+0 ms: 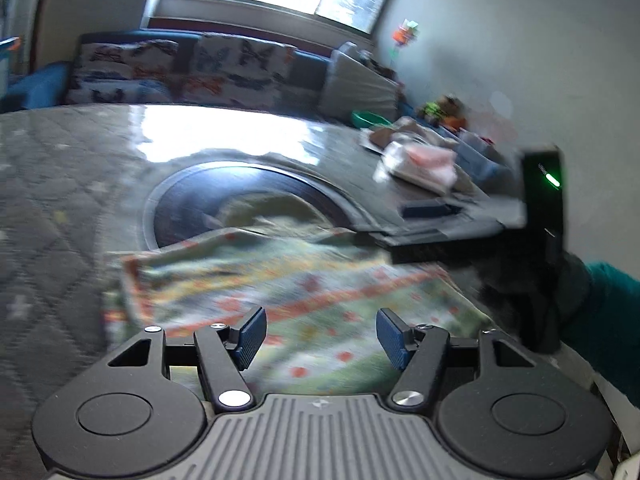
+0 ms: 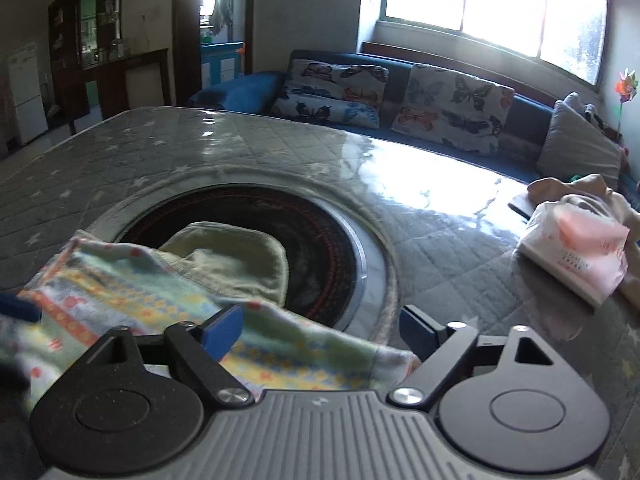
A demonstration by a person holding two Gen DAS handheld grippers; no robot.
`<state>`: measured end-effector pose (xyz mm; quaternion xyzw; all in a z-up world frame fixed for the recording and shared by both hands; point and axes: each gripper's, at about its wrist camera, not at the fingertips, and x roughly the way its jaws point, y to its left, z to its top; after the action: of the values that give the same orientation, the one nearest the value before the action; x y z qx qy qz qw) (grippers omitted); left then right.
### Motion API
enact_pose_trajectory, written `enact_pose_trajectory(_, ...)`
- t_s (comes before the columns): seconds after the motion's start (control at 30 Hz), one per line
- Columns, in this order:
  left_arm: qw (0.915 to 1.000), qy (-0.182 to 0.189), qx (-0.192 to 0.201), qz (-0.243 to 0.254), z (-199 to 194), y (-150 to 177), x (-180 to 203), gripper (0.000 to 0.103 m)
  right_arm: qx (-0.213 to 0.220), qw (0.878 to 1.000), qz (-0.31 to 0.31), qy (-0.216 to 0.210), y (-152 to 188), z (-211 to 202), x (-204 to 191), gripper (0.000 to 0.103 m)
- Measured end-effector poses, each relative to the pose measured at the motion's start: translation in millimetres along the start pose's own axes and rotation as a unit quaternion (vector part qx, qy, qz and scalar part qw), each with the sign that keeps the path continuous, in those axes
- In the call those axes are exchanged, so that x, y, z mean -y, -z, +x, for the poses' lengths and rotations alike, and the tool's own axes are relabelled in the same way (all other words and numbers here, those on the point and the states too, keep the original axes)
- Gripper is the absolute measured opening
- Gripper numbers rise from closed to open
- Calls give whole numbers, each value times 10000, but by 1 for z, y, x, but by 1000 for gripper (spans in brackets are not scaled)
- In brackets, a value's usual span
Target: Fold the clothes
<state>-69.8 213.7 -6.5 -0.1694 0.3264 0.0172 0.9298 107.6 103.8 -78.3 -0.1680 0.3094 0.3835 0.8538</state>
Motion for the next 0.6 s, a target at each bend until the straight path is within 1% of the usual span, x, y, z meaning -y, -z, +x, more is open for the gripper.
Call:
enact_pose_trajectory(0.13, 9982, -507, 132, -289, -15, -5, -25, 66, 159, 9992, -189, -322, -2, -23, -17, 81)
enact_pose_trajectory(0.2, 9959, -742, 163, -492, -21, -6, -39, 66, 232, 9970, -415, -605, -5, -37, -37, 79)
enact_pose_trajectory(0.27, 9929, -946, 181, -705, -27, -7, -53, 66, 212, 9936, -622, -919, -2, -45, -55, 73)
enact_pose_trajectory(0.33, 9897, -1094, 196, -905, -33, -7, -64, 66, 161, 9861, -927, -1368, 4, -53, -82, 71)
enact_pose_trajectory(0.47, 9863, -1176, 173, -1146, -38, -4, -76, 66, 46, 9690, -1498, -1965, 14, -61, -130, 63)
enact_pose_trajectory(0.53, 9852, -1184, 151, -1232, -39, -2, -79, 66, 29, 9614, -1739, -2131, 18, -62, -148, 62)
enact_pose_trajectory(0.6, 9839, -1155, 131, -1359, -41, 0, -82, 66, 69, 9539, -2030, -2208, 21, -62, -169, 61)
